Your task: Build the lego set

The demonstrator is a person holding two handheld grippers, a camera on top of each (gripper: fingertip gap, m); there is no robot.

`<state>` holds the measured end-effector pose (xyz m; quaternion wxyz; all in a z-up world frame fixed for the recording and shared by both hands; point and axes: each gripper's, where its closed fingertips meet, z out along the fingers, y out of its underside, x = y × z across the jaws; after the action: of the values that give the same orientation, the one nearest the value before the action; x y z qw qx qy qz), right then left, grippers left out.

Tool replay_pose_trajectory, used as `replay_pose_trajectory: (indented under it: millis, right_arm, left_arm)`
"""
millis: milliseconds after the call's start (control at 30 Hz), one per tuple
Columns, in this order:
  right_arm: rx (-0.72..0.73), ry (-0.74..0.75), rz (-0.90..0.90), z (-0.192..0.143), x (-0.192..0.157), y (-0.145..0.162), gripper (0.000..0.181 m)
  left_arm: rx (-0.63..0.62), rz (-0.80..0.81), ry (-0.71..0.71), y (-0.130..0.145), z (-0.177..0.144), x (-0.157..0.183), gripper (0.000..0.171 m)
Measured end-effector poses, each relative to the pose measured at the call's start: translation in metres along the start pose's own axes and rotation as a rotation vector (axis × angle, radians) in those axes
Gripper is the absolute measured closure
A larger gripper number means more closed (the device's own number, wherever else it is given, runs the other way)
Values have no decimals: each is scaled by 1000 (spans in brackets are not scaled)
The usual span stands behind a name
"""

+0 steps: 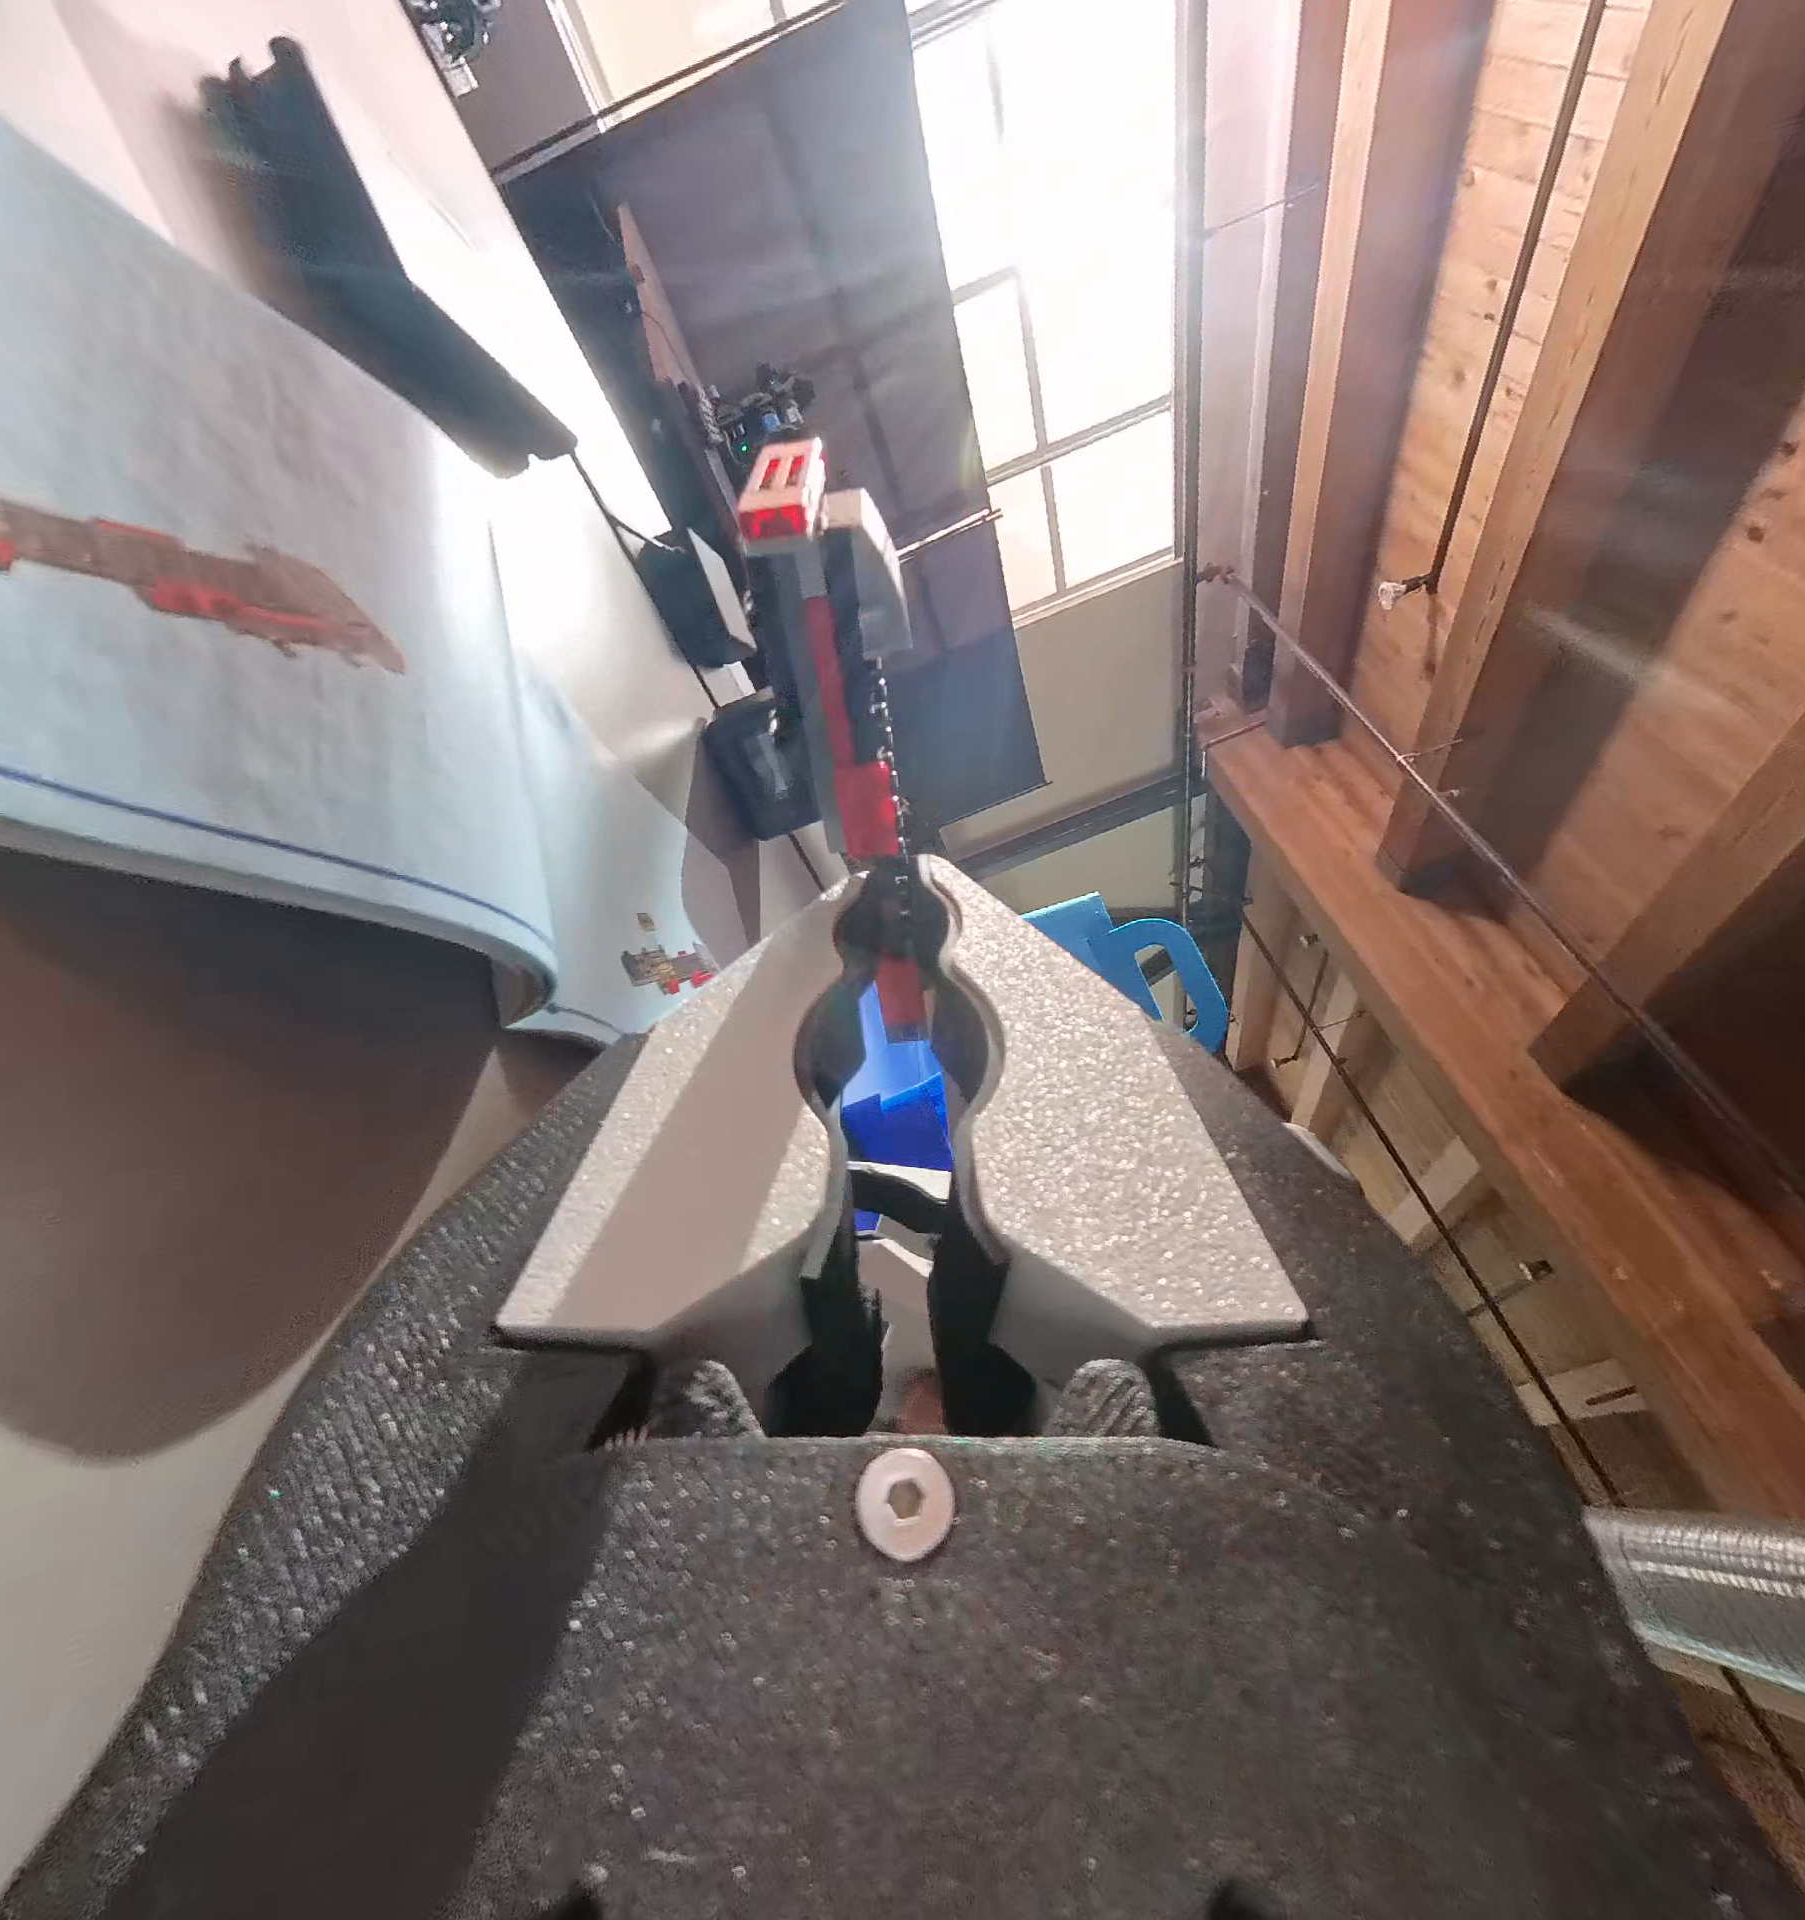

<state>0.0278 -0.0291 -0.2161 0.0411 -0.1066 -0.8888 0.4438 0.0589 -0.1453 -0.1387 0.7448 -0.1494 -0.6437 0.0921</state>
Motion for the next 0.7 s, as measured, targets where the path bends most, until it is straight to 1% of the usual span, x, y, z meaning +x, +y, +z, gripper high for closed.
replay_pose_trajectory:
  millis: [67,100,133,300,400,600,667,700]
  right_arm:
    - [-19,9,-11,2,0,2,146]
    - [-26,12,-11,4,1,2,146]
    - [-33,14,-10,5,2,2,146]
    - [-90,21,-48,13,-1,7,147]
    - [-99,40,-65,15,0,8,148]
    - [-108,56,-90,16,-1,8,156]
    - [-108,50,-107,17,-3,8,163]
    - [-109,52,-109,17,-3,8,163]
  left_arm:
    - [-6,-49,-17,3,-2,-15,165]
    - [-7,-97,-26,4,-3,-22,165]
    - [-2,-129,-4,2,-4,-21,166]
    - [-30,-141,17,5,-3,-20,166]
    - [-32,-172,30,4,-4,-21,166]
    - [-47,-180,35,6,-4,-21,166]
    - [-50,-187,35,6,-4,-21,166]
    - [-54,-187,33,7,-4,-21,166]
